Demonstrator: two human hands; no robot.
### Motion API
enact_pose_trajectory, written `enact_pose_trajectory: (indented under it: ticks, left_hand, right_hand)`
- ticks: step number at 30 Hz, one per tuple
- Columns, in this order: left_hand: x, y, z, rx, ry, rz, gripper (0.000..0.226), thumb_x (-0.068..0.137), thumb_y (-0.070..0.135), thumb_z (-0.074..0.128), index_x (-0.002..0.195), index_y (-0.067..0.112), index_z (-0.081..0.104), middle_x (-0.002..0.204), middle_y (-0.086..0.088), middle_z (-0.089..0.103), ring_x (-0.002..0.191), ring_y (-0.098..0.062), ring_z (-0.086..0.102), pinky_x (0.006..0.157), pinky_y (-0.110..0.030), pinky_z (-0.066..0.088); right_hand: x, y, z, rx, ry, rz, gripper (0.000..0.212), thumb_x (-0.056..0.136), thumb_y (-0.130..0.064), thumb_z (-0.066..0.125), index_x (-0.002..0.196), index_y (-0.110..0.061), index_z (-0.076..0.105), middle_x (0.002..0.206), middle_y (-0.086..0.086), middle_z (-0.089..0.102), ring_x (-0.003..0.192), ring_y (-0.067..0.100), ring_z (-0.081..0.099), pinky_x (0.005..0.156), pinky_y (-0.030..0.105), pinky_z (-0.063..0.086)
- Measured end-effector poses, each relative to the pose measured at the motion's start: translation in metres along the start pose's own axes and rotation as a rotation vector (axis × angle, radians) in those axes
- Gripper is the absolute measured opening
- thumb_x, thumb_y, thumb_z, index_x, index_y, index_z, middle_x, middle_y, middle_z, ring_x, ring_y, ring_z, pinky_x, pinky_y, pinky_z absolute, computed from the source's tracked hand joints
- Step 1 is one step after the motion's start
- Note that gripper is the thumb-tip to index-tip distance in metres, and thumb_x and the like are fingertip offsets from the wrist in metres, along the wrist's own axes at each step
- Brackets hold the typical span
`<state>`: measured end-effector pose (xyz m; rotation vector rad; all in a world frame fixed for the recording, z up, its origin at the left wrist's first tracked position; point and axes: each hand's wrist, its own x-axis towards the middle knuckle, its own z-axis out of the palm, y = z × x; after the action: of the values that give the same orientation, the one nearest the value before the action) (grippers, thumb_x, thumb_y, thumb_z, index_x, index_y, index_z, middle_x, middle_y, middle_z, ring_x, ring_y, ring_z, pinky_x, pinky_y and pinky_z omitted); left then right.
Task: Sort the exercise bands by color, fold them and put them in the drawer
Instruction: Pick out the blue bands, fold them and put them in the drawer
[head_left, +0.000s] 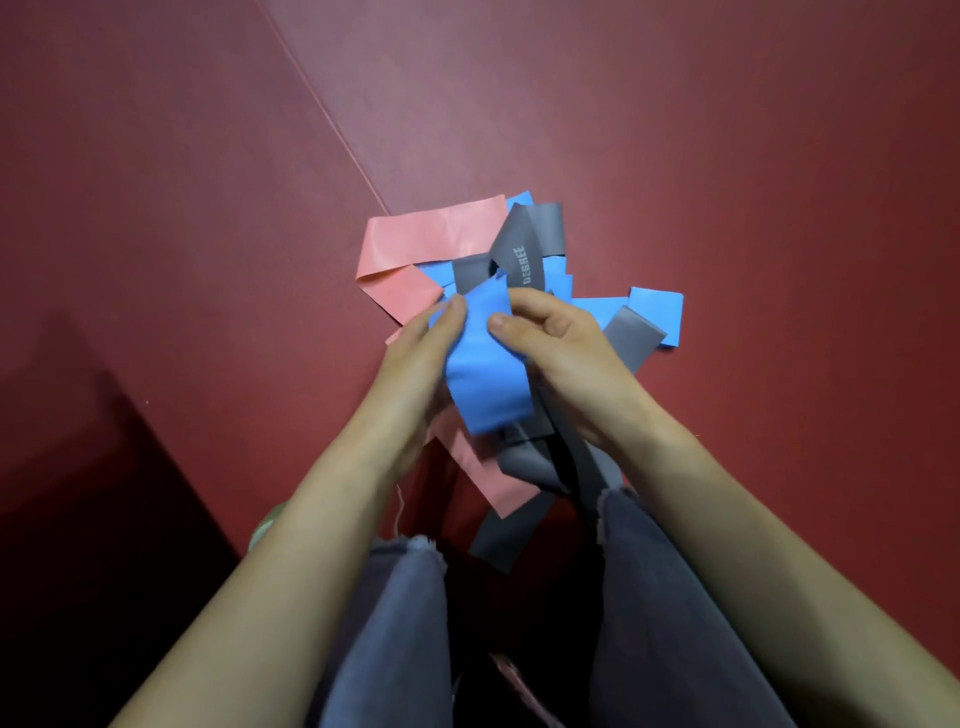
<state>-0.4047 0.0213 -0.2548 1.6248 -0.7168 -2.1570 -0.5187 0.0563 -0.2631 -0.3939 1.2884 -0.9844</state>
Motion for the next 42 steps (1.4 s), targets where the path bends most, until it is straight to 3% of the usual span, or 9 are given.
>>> enact_pose_trajectory:
  ticks: [5, 8, 11, 16, 20, 26, 31, 36, 42]
  left_hand:
    - [0.002, 0.006, -0.008, -0.34, -0.153, -0.405, 0.06, 0.09, 0.052, 0.032, 0.085, 0.008, 0.072, 0.078, -0.01, 0.074, 0.068, -0.018, 0.071, 0.06, -0.03, 0.057]
    - [0.009, 0.001, -0.005, -0.311, 0.048, -0.32, 0.028, 0.094, 0.025, 0.041, 0.087, 0.007, 0.061, 0.065, -0.004, 0.07, 0.052, -0.011, 0.066, 0.049, -0.02, 0.054]
    - [0.01, 0.002, 0.0, -0.182, 0.105, -0.179, 0.015, 0.09, 0.008, 0.048, 0.094, 0.009, 0.062, 0.079, -0.003, 0.067, 0.063, -0.008, 0.064, 0.054, -0.017, 0.054]
    - [-0.001, -0.004, 0.005, 0.319, -0.052, -0.046, 0.026, 0.061, 0.012, 0.059, 0.082, 0.026, 0.057, 0.078, -0.012, 0.056, 0.073, -0.018, 0.05, 0.072, -0.036, 0.044]
    - [-0.008, -0.008, 0.007, 0.404, -0.199, -0.071, 0.02, 0.056, 0.008, 0.053, 0.068, 0.019, 0.042, 0.041, 0.005, 0.048, 0.041, -0.01, 0.039, 0.05, -0.021, 0.032]
    - [-0.007, -0.003, 0.004, 0.331, -0.116, -0.237, 0.036, 0.08, 0.052, 0.051, 0.055, 0.028, 0.061, 0.065, 0.003, 0.055, 0.061, -0.012, 0.048, 0.058, -0.024, 0.037]
    - [0.0, -0.006, 0.011, 0.229, -0.026, -0.108, 0.028, 0.09, 0.042, 0.047, 0.081, 0.02, 0.062, 0.083, 0.0, 0.065, 0.081, -0.01, 0.061, 0.086, -0.026, 0.049]
    - [-0.003, -0.001, 0.01, 0.244, -0.021, 0.054, 0.018, 0.091, 0.032, 0.048, 0.089, 0.019, 0.06, 0.096, -0.014, 0.061, 0.087, -0.023, 0.059, 0.086, -0.037, 0.047]
    - [0.0, 0.0, 0.017, 0.279, 0.054, 0.151, 0.02, 0.095, 0.014, 0.041, 0.087, 0.017, 0.059, 0.085, -0.002, 0.061, 0.079, -0.012, 0.054, 0.071, -0.018, 0.046]
  right_hand:
    - [-0.007, 0.0, -0.008, -0.125, -0.211, 0.163, 0.006, 0.081, -0.005, 0.057, 0.084, -0.008, 0.06, 0.071, 0.011, 0.056, 0.064, 0.013, 0.054, 0.061, 0.021, 0.044]
    - [-0.006, 0.004, -0.015, -0.272, -0.253, 0.379, 0.041, 0.072, -0.009, 0.054, 0.106, 0.014, 0.049, 0.077, 0.014, 0.048, 0.063, 0.015, 0.046, 0.052, 0.02, 0.036]
    - [-0.003, 0.006, -0.023, -0.062, -0.152, 0.521, 0.069, 0.059, -0.03, 0.051, 0.117, 0.009, 0.048, 0.11, 0.03, 0.056, 0.078, 0.029, 0.052, 0.067, 0.028, 0.045]
    - [0.002, 0.0, -0.033, 0.362, 0.036, 0.469, 0.058, 0.088, -0.055, 0.036, 0.1, -0.005, 0.063, 0.096, 0.014, 0.069, 0.084, 0.025, 0.067, 0.078, 0.034, 0.055]
    - [0.006, 0.004, -0.021, 0.335, 0.186, 0.431, 0.042, 0.092, -0.037, 0.045, 0.075, -0.002, 0.061, 0.057, 0.006, 0.068, 0.052, 0.015, 0.066, 0.052, 0.023, 0.055]
    - [0.002, 0.012, -0.022, 0.204, 0.121, 0.182, 0.018, 0.091, -0.011, 0.048, 0.103, -0.005, 0.06, 0.084, 0.009, 0.068, 0.068, 0.017, 0.066, 0.072, 0.03, 0.056]
    - [-0.007, 0.006, -0.011, -0.102, -0.054, 0.148, 0.01, 0.089, -0.014, 0.053, 0.087, -0.018, 0.062, 0.073, -0.002, 0.069, 0.07, 0.012, 0.065, 0.072, 0.023, 0.054]
    - [-0.006, -0.004, -0.006, -0.146, -0.114, 0.175, 0.012, 0.09, -0.008, 0.05, 0.091, -0.016, 0.059, 0.077, 0.002, 0.066, 0.074, 0.016, 0.062, 0.073, 0.025, 0.051]
    - [0.0, -0.002, -0.04, -0.074, -0.123, 0.335, 0.029, 0.084, -0.017, 0.056, 0.113, -0.016, 0.056, 0.109, 0.005, 0.065, 0.098, 0.017, 0.06, 0.088, 0.03, 0.048]
